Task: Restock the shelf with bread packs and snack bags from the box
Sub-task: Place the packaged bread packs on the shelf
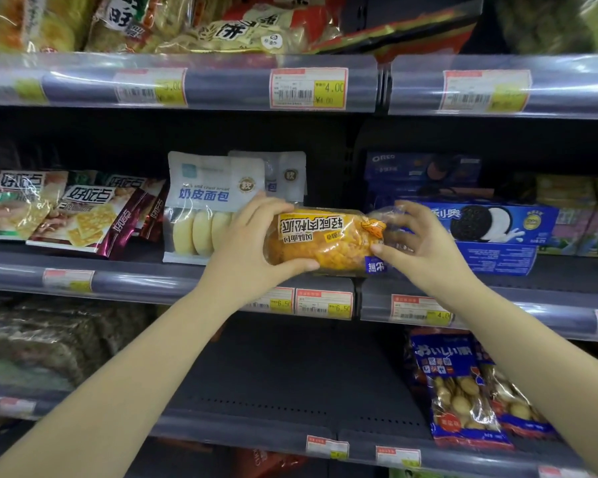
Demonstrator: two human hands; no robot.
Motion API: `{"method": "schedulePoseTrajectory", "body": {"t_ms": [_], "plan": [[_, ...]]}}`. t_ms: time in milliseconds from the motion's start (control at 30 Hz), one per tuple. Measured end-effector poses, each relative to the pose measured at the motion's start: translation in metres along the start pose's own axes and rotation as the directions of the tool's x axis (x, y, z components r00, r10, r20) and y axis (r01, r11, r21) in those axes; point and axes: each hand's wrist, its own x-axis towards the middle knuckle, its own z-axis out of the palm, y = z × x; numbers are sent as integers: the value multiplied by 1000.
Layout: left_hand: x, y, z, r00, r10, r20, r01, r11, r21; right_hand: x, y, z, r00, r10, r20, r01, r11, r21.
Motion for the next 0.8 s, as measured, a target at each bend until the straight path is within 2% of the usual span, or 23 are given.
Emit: {"method": "schedulePoseTrajectory", "body": {"t_ms": [100,267,400,500,600,667,733,800], "plan": [[2,-2,-4,999,7,-44,-9,999,-32,-3,2,-3,1000,26,-2,-26,1000,-13],[11,-1,-6,999,4,-31,-3,999,47,-3,-1,-6,998,60,-17,-60,998,22],[18,4,-11,993,67,-101,-55,992,111,-2,-13,-10,996,-37,-80,42,997,60],[29,21,-13,994,92,-59,-84,988,133,8,-30,-12,993,-110,-51,115,986,117],[41,37,-13,987,50,152,-56,998,37,14,-41,-7,990,-138,-2,134,962,239],[43,37,-11,960,-17,279,45,995,-92,14,-45,-4,985,-171,-16,170,961,220],[39,31,-8,951,-121,286,203,939,-277,11,-43,-4,980,-188,-66,197,959,202],[33,25,-1,936,-253,245,345,802,-487,8,-40,-4,985,-139,-103,156,971,183]]}}
